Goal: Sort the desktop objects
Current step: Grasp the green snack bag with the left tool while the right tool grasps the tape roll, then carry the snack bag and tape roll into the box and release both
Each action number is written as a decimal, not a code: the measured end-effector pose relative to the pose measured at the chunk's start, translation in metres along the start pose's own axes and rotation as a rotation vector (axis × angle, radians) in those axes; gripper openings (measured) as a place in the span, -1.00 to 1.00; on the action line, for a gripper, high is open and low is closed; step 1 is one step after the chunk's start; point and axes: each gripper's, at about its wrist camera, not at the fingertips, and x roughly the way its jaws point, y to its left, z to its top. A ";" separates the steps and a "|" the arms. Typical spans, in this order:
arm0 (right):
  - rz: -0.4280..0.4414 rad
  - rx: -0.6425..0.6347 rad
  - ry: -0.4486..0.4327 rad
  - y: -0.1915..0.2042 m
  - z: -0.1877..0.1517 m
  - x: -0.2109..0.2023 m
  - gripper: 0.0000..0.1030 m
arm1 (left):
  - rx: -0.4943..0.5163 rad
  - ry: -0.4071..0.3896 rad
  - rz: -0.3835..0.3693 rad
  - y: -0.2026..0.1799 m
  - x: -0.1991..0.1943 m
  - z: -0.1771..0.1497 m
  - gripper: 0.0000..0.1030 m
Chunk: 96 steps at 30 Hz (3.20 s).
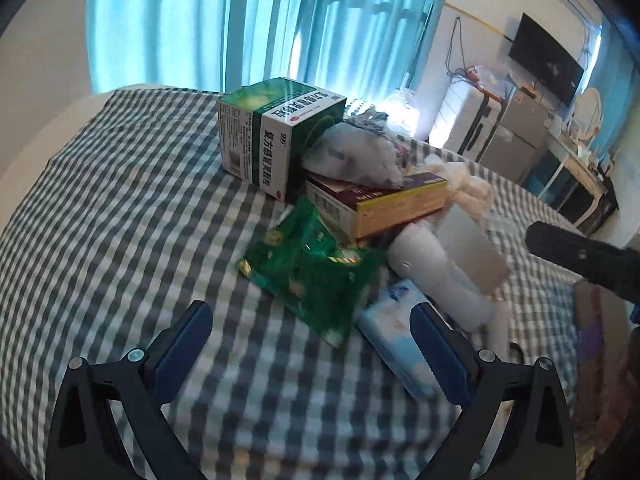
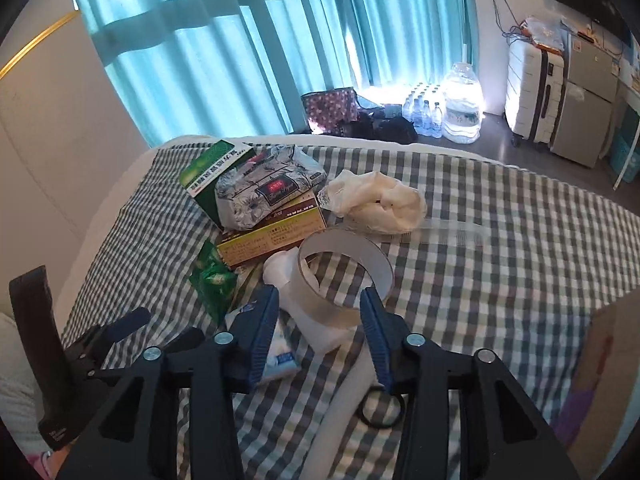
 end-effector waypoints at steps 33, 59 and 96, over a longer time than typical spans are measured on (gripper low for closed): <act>-0.063 0.094 -0.080 -0.025 0.011 0.043 0.62 | 0.040 0.009 -0.201 0.033 0.035 0.020 -0.35; -0.045 -0.009 -0.200 0.021 -0.044 -0.168 0.62 | 0.174 -0.110 -0.279 -0.089 -0.187 -0.007 -0.37; -0.307 0.422 -0.256 -0.222 -0.067 -0.330 0.73 | 0.473 0.048 -0.460 -0.384 -0.173 -0.015 1.00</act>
